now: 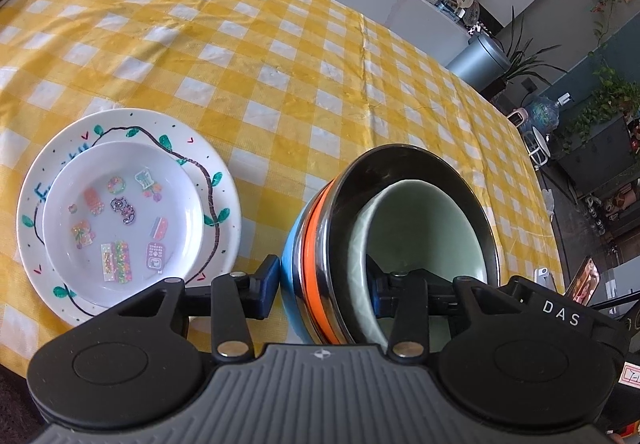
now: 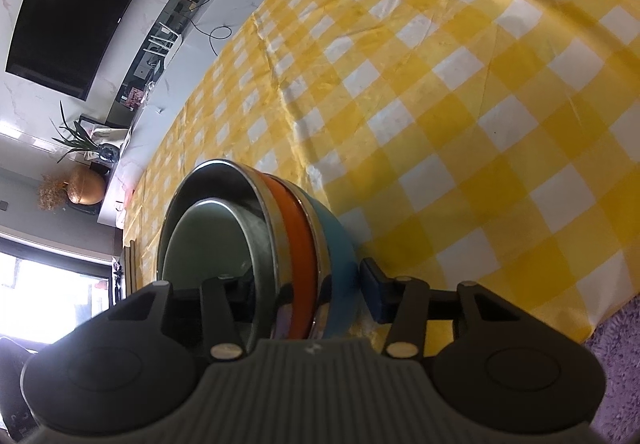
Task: Organize plates and bowls
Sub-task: 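Lift the bowl stack and lower it onto the sticker plate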
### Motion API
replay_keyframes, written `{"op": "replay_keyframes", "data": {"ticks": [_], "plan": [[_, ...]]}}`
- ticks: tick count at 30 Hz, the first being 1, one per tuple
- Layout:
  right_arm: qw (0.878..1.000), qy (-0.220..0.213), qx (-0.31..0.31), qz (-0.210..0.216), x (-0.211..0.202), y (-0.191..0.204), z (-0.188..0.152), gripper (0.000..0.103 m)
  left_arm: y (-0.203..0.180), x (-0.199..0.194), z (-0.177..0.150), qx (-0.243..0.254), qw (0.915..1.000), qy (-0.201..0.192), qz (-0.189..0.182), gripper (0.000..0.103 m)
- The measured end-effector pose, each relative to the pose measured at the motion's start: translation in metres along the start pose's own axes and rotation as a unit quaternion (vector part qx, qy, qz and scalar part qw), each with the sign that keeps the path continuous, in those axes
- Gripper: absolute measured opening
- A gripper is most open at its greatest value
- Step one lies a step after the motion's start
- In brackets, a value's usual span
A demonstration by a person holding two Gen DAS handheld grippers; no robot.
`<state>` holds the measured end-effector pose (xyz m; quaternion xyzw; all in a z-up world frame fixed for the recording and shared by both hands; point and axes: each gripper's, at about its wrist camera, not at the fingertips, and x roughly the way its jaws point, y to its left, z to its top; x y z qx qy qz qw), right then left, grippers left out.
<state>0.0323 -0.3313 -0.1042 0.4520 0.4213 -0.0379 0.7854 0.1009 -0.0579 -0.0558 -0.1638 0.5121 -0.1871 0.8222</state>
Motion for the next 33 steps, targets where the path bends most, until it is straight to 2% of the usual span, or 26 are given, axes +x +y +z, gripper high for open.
{"op": "replay_keyframes", "data": {"ticks": [8,17,22,33], "plan": [[1.0,-0.009,-0.019,-0.001,-0.007,0.017,-0.006,0.047,0.008,-0.021,0.002,-0.01,0.9998,-0.011,-0.01,0.047],[0.998,-0.003,-0.052,0.017,-0.008,0.053,-0.021,0.047,0.028,-0.058,0.009,-0.026,0.9992,-0.029,0.0,0.047],[0.997,0.009,-0.066,0.027,0.0,0.073,-0.031,0.046,0.042,-0.077,0.013,-0.025,0.9987,-0.041,0.016,0.047],[0.994,0.032,-0.098,0.035,0.031,0.115,-0.043,0.045,0.082,-0.092,0.029,-0.068,0.9959,-0.05,0.034,0.046]]}}
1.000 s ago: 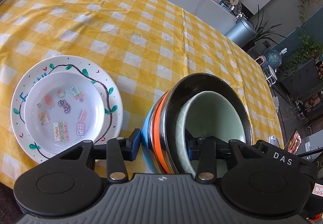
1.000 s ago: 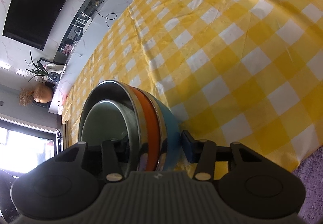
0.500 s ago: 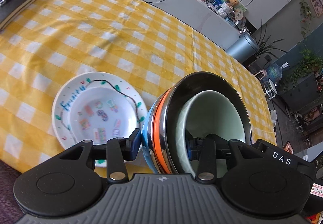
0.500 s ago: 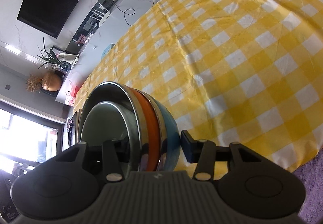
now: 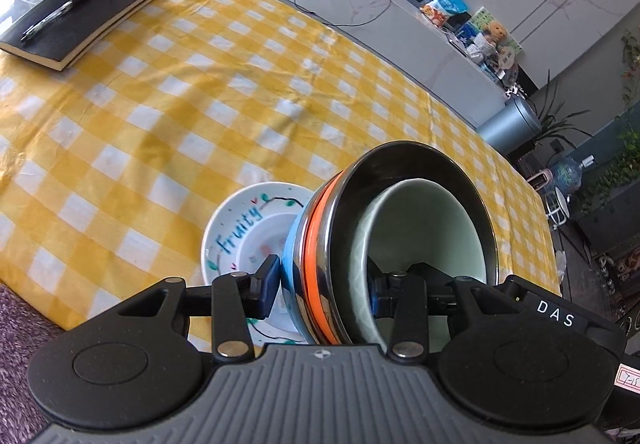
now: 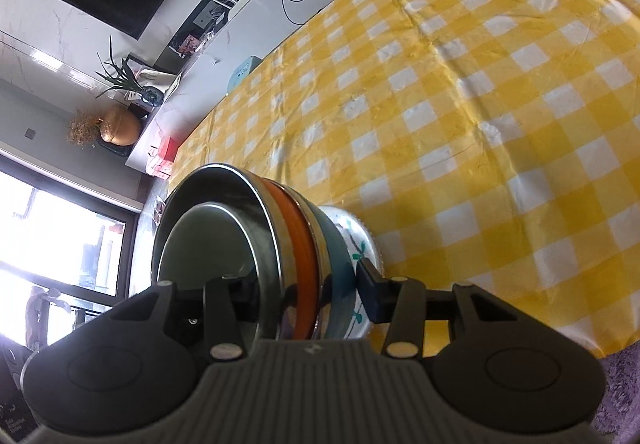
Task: Organize plates and bowls
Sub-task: 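Lift the bowl stack and lower it onto the sticker plate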
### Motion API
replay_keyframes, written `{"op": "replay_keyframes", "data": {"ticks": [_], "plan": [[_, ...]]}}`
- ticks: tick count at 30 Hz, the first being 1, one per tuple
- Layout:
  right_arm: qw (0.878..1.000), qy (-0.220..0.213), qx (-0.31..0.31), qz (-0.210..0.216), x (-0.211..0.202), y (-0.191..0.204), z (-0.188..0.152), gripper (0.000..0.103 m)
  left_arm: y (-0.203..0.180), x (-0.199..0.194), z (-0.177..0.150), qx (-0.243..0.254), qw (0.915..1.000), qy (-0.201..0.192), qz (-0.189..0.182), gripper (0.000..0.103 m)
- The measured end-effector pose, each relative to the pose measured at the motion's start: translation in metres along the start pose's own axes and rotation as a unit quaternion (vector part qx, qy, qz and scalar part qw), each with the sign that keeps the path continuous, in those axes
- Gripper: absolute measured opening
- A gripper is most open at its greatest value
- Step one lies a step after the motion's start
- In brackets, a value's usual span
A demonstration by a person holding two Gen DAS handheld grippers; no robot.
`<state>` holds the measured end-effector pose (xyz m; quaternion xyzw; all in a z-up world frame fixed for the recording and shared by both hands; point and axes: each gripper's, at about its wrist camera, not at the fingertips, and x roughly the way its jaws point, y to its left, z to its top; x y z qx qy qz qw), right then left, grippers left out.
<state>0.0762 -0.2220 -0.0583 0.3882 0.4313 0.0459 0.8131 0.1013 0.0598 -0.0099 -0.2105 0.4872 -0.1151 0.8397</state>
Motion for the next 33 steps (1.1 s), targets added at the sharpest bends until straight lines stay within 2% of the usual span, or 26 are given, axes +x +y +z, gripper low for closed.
{"op": "replay_keyframes", "data": {"ticks": [16,29,33], "plan": [[0.999,0.039,-0.003,-0.018,0.045,0.007,0.002,0.045,0.031,0.02,0.01,-0.03,0.9991,0.023,0.017,0.047],[0.999,0.041,-0.017,-0.027,0.053,0.016,0.014,0.046,0.033,0.026,0.02,-0.035,0.9991,0.02,0.014,0.046],[0.998,0.048,-0.011,-0.025,0.053,0.017,0.015,0.049,0.031,0.026,0.021,-0.029,0.9992,0.022,0.016,0.047]]}}
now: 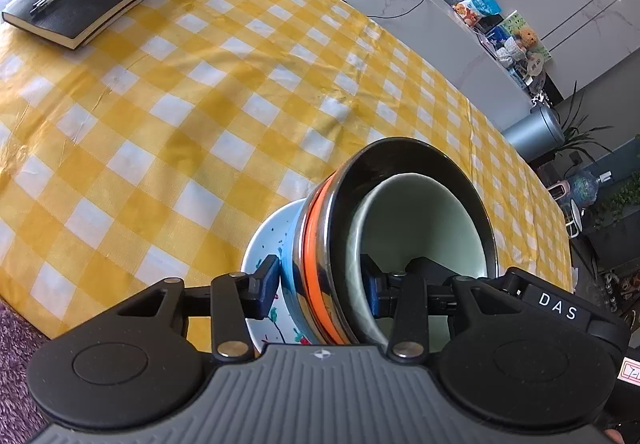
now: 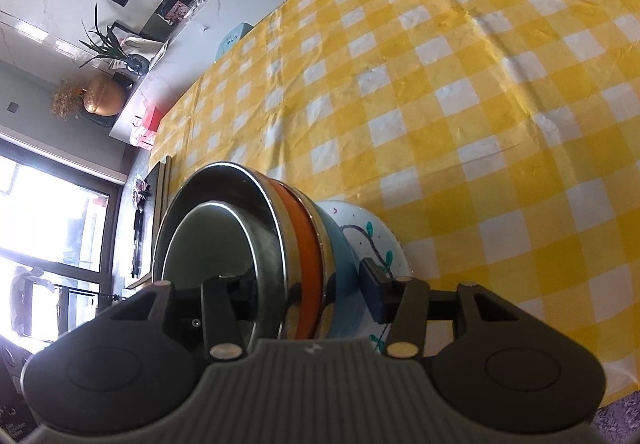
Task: Organize plates and bowls
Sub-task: 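Lift the bowl stack and lower it onto the sticker plate, then open both tools to release the bowl stack and pull back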
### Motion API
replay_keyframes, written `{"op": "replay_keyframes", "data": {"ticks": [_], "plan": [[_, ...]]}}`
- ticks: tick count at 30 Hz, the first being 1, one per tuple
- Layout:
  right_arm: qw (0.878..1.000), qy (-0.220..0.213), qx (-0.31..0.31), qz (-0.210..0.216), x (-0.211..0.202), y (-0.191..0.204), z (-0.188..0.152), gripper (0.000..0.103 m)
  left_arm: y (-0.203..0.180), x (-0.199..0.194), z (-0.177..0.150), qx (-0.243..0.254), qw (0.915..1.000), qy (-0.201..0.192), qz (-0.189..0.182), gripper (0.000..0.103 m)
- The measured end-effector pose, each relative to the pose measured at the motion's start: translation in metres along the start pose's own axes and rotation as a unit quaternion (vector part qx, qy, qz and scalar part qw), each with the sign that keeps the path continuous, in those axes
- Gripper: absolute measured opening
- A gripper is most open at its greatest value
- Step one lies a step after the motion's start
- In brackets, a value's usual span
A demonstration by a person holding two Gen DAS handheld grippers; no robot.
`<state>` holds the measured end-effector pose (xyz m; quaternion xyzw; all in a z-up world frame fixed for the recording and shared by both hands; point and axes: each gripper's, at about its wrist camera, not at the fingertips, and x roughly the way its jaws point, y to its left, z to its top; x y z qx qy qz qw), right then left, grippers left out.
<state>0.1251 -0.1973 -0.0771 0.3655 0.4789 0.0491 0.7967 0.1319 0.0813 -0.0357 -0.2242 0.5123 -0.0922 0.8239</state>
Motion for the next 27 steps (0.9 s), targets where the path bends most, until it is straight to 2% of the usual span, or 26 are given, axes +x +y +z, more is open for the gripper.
{"op": "replay_keyframes", "data": {"ticks": [2,4,7,12,16,21,24,27], "plan": [[1.0,-0.001,-0.001,0.001,0.0,0.0,0.0,0.05,-0.001,0.0,0.0,0.007,1.0,-0.001,0.003,0.048],[1.0,-0.002,0.001,0.006,-0.001,0.0,0.0,0.059,-0.001,-0.001,-0.001,0.01,0.9999,-0.003,0.002,0.057],[1.0,-0.011,-0.004,0.002,-0.005,0.001,0.0,0.064,-0.004,-0.008,-0.002,0.018,0.9997,-0.016,0.002,0.062],[0.998,-0.036,-0.041,-0.009,-0.024,0.007,-0.006,0.066,-0.012,-0.032,-0.007,0.063,0.9949,-0.071,0.034,0.065],[0.994,-0.069,-0.087,-0.024,-0.045,0.013,-0.017,0.067,-0.019,-0.06,-0.014,0.086,0.989,-0.117,0.028,0.065],[0.98,-0.124,-0.151,-0.04,-0.075,0.02,-0.037,0.067,-0.038,-0.087,-0.036,0.157,0.9739,-0.159,0.041,0.065],[0.967,-0.164,-0.187,-0.053,-0.095,0.022,-0.05,0.067,-0.047,-0.096,-0.054,0.188,0.9639,-0.18,0.057,0.065],[0.95,-0.203,-0.227,-0.066,-0.109,0.025,-0.066,0.067,-0.055,-0.1,-0.073,0.226,0.9467,-0.208,0.099,0.065]]}}
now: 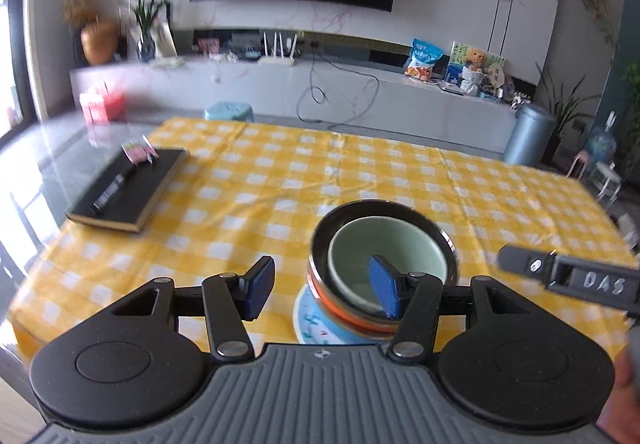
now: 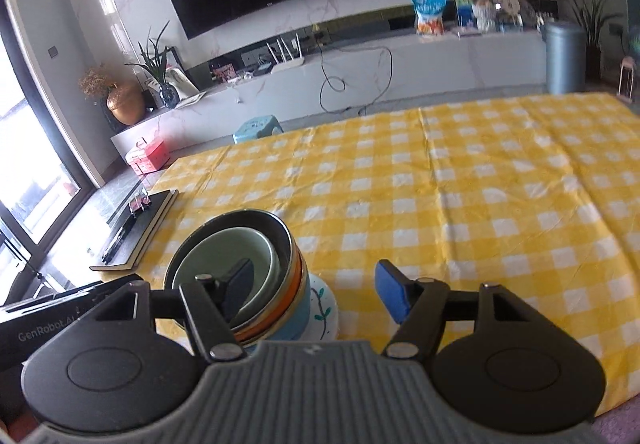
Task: Organize plates and bowls
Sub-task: 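Open both tools to release the bowl stack and pull back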
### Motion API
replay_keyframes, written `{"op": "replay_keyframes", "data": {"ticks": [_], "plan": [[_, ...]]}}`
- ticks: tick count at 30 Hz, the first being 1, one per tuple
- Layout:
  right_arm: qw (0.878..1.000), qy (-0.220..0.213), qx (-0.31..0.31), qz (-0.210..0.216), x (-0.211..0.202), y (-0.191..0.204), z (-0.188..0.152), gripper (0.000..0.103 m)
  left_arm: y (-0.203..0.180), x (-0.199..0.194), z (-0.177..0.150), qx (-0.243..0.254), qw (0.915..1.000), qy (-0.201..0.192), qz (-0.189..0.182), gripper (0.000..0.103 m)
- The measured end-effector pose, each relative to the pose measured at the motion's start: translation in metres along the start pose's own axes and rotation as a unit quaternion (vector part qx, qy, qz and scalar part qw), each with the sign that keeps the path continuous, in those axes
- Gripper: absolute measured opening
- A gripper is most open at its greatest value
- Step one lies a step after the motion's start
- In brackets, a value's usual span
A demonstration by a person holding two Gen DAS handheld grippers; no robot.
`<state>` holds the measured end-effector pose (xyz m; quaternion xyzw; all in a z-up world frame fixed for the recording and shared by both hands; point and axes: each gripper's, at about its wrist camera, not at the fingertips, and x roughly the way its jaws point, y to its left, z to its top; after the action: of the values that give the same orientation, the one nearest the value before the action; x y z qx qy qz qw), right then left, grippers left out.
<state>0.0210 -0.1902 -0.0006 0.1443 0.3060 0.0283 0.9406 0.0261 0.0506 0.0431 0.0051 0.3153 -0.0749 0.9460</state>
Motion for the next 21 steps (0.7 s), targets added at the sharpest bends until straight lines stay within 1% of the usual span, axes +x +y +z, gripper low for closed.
{"op": "replay_keyframes", "data": {"ticks": [3,4,6,9,12,14,15,16,17,18,21], "plan": [[0.998,-0.033,-0.045,-0.017,-0.017,0.006,-0.011,0.068,-0.013,-0.013,-0.012,0.042,0.9978,-0.034,0.037,0.065],[0.998,-0.04,-0.052,-0.02,-0.023,0.006,-0.015,0.071,-0.016,-0.017,-0.016,0.051,0.9966,-0.045,0.045,0.065],[0.997,-0.045,-0.056,-0.023,-0.031,0.005,-0.021,0.074,-0.021,-0.024,-0.023,0.06,0.9954,-0.057,0.049,0.065],[0.998,-0.036,-0.051,-0.028,-0.042,0.002,-0.028,0.075,-0.023,-0.027,-0.033,0.056,0.9964,-0.052,0.036,0.065],[0.997,-0.034,-0.051,-0.036,-0.051,-0.002,-0.039,0.082,-0.024,-0.028,-0.043,0.057,0.9973,-0.036,0.029,0.065],[0.997,-0.034,-0.056,-0.049,-0.053,-0.004,-0.047,0.083,-0.027,-0.029,-0.048,0.061,0.9971,-0.032,0.032,0.065],[0.996,-0.033,-0.058,-0.055,-0.054,-0.005,-0.052,0.084,-0.029,-0.03,-0.049,0.067,0.9965,-0.033,0.039,0.067],[0.996,-0.028,-0.057,-0.063,-0.055,-0.006,-0.059,0.085,-0.031,-0.031,-0.051,0.075,0.9954,-0.036,0.048,0.074],[0.996,-0.024,-0.054,-0.068,-0.056,-0.007,-0.065,0.085,-0.033,-0.032,-0.053,0.083,0.9944,-0.039,0.054,0.076],[0.996,-0.019,-0.052,-0.069,-0.056,-0.009,-0.07,0.085,-0.034,-0.033,-0.056,0.087,0.9937,-0.04,0.057,0.078],[0.996,-0.01,-0.043,-0.076,-0.055,-0.009,-0.082,0.085,-0.034,-0.031,-0.059,0.085,0.9942,-0.034,0.056,0.078]]}}
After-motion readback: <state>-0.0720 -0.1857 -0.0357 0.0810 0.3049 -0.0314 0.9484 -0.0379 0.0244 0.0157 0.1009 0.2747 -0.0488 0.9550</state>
